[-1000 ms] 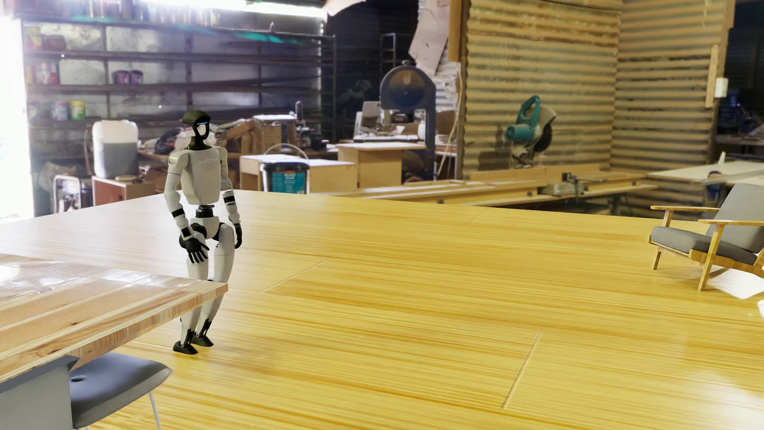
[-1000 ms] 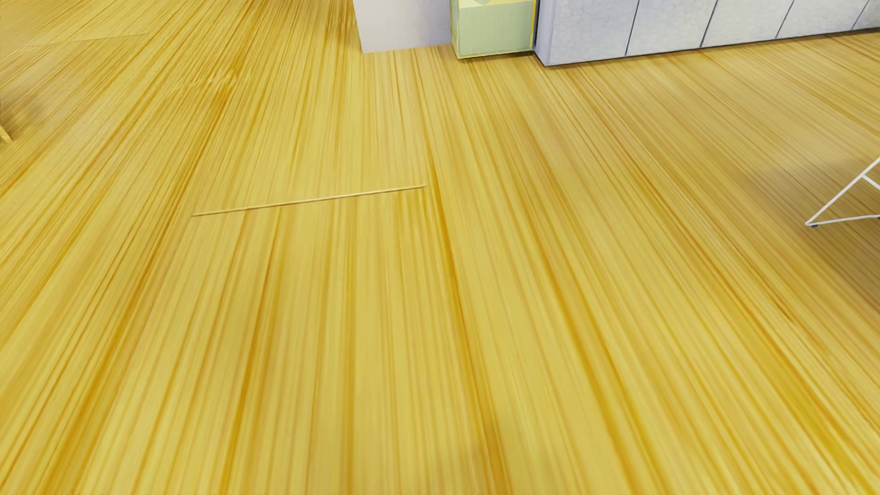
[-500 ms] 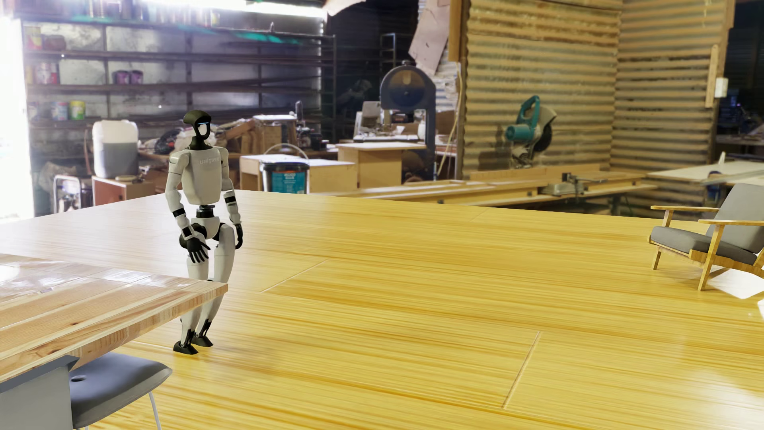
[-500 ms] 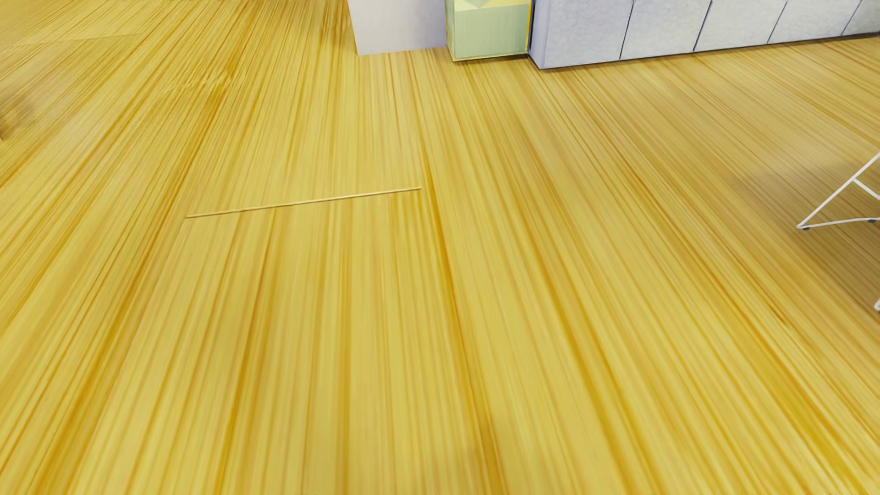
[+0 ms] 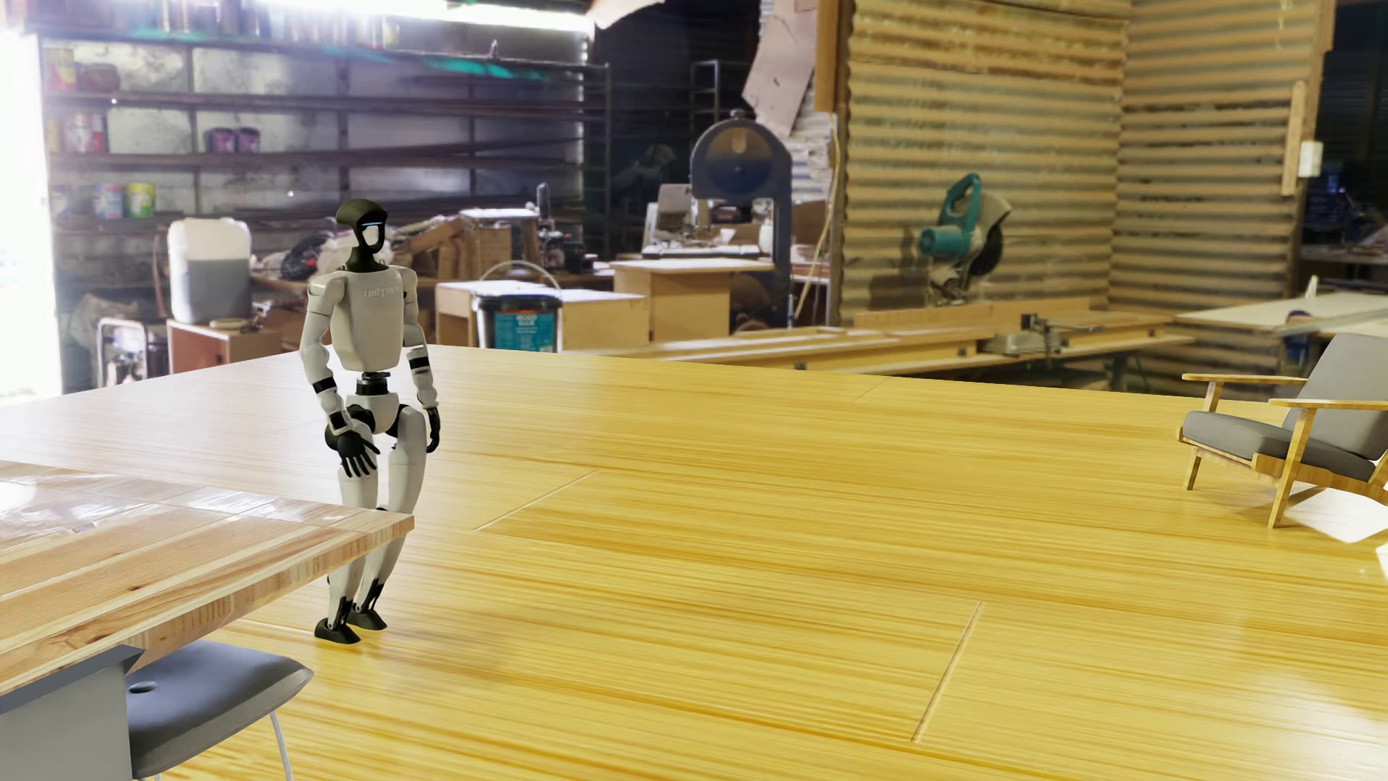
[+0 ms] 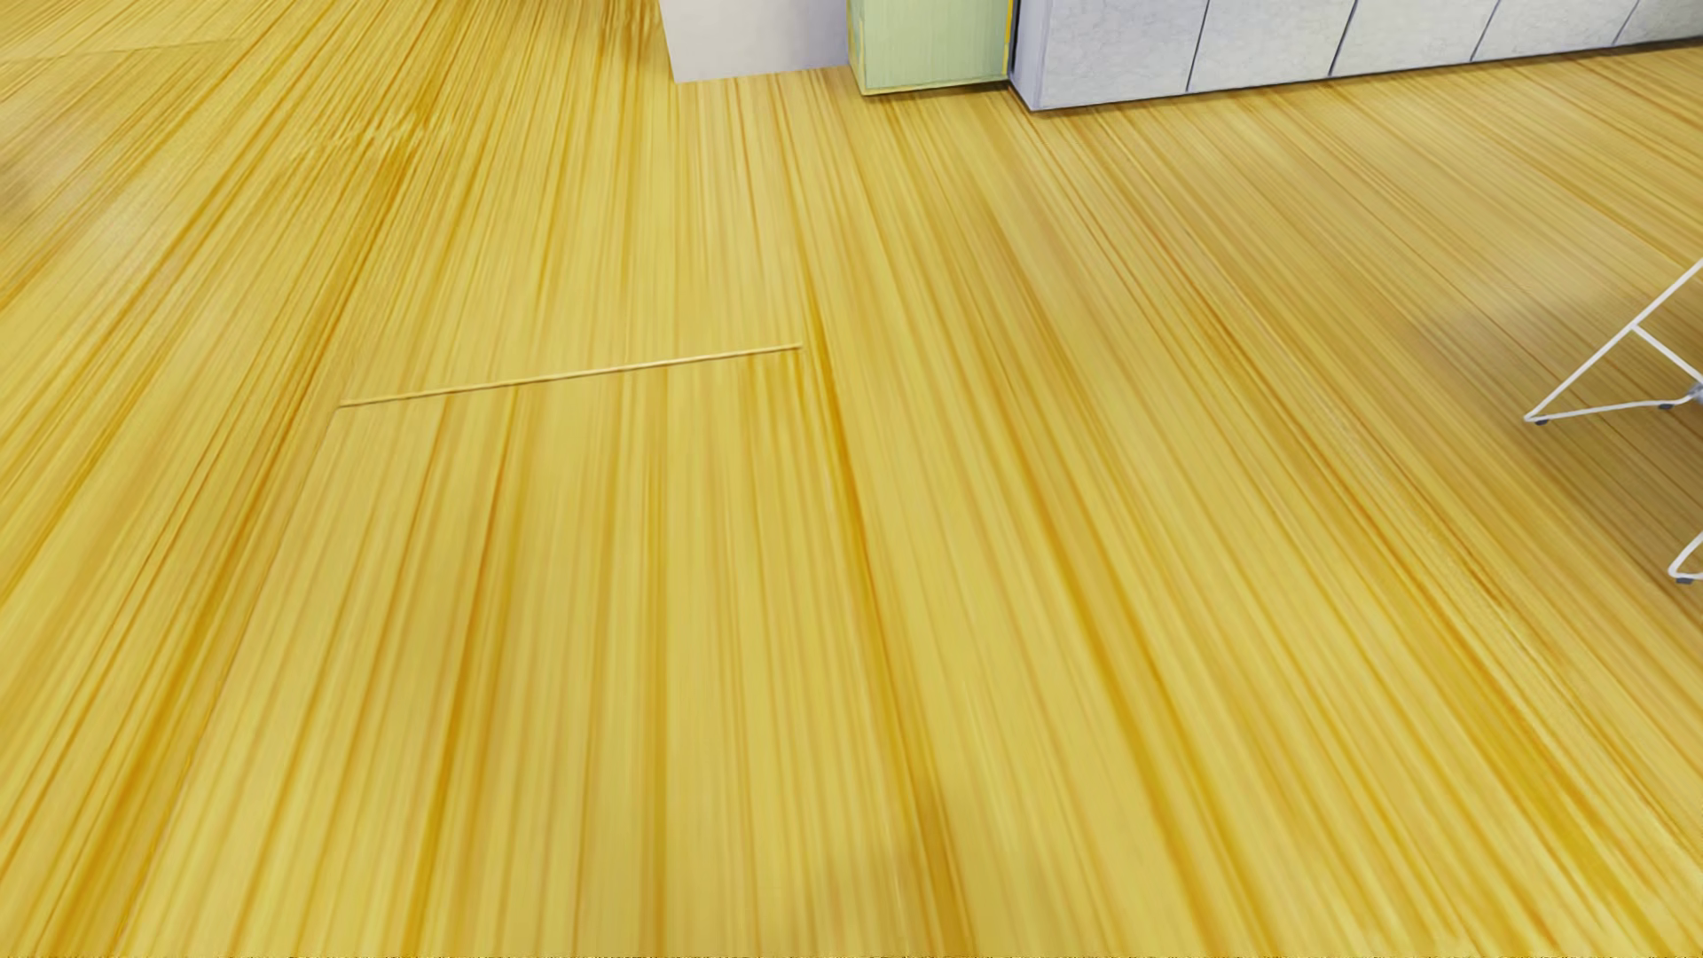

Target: Remain stationary

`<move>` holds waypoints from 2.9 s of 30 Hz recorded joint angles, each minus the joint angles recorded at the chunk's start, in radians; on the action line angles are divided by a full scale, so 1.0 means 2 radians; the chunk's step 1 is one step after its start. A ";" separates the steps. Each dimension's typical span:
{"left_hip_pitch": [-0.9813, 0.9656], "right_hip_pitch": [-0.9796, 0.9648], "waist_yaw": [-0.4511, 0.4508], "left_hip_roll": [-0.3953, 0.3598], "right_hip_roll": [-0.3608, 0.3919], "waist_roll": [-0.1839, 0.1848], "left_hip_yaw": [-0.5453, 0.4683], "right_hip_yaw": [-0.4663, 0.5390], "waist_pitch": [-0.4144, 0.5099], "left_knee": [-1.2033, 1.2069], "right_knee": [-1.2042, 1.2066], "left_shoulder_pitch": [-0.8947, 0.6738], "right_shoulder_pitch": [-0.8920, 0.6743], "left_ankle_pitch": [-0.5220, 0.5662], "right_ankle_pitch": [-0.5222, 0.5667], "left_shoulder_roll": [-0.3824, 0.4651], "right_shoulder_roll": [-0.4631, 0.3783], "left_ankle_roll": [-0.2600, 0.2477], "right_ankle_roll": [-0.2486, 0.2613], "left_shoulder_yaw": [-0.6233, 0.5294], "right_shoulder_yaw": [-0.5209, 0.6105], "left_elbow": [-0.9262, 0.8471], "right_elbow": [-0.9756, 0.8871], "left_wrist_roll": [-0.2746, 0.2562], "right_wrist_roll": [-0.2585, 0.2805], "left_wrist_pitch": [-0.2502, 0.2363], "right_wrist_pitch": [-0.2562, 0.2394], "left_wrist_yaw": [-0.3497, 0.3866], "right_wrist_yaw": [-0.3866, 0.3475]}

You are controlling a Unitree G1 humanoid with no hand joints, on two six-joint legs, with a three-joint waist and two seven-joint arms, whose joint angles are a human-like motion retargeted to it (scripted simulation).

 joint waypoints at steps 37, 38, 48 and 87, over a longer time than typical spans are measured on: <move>-0.004 -0.002 -0.001 0.000 0.000 -0.002 0.000 0.000 -0.001 0.005 0.001 0.000 0.001 -0.001 0.001 0.000 0.004 0.000 0.000 -0.002 0.000 -0.007 -0.002 0.000 0.000 0.000 0.000 0.000 0.000; -0.004 -0.001 -0.001 -0.001 0.000 -0.002 0.000 0.000 -0.001 0.005 0.001 0.000 0.001 -0.001 0.001 0.000 0.004 0.000 0.000 0.000 0.000 -0.007 -0.003 0.000 0.000 0.000 0.000 0.000 0.000; -0.001 0.003 0.000 -0.002 -0.003 -0.009 0.000 0.000 -0.009 0.007 0.000 0.000 0.005 -0.004 0.004 0.000 0.008 0.000 0.000 0.005 -0.003 -0.007 -0.003 0.000 0.000 0.000 0.000 0.000 0.000; -0.013 -0.015 0.005 -0.009 -0.018 -0.016 0.000 0.000 -0.006 0.012 0.006 0.057 0.056 -0.006 0.025 0.011 -0.008 0.000 0.000 0.067 -0.066 -0.033 -0.031 0.000 0.000 0.000 0.000 0.000 0.000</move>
